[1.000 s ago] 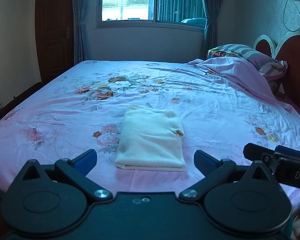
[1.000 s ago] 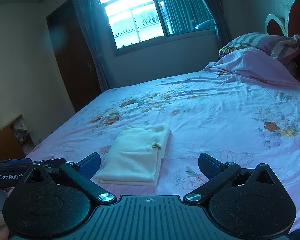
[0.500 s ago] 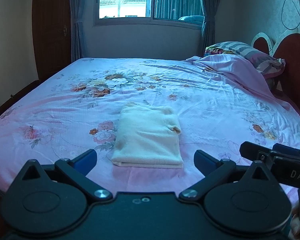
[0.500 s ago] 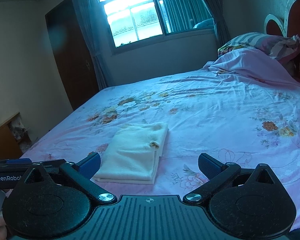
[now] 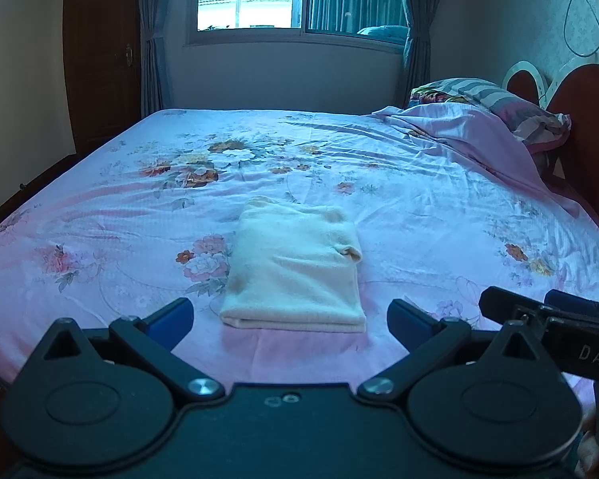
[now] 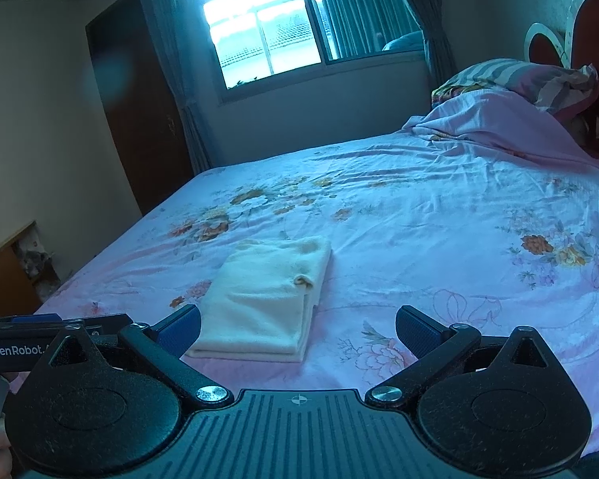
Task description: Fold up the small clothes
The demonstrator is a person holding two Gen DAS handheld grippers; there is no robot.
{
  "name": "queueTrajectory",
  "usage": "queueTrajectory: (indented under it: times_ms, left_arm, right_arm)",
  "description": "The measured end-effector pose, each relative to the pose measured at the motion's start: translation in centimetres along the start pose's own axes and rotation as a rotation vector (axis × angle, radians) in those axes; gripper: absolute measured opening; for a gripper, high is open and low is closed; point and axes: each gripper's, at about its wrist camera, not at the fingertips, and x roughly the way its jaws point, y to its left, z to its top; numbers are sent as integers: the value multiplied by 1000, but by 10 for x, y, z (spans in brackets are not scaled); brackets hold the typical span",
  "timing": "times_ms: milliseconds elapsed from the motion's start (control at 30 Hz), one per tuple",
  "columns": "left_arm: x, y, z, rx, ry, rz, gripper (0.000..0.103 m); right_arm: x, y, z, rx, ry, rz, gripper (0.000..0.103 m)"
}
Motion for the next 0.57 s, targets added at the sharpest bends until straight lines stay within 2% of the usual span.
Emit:
queueTrajectory:
  times_ms: [333, 467, 533, 567]
  left_arm:
    - [11, -2, 0, 8, 8, -16, 101]
    - [18, -1, -2, 18, -10, -32, 95]
    - [25, 0, 0, 8, 1, -39, 96]
    - [30, 1, 2, 6, 12, -41, 99]
  right_arm:
    - [9, -7, -4, 13, 17, -19, 103]
    - [15, -11, -8, 17, 23, -35, 103]
    - [20, -14, -10, 24, 37, -47, 103]
    - [22, -16, -12, 23, 44, -50, 103]
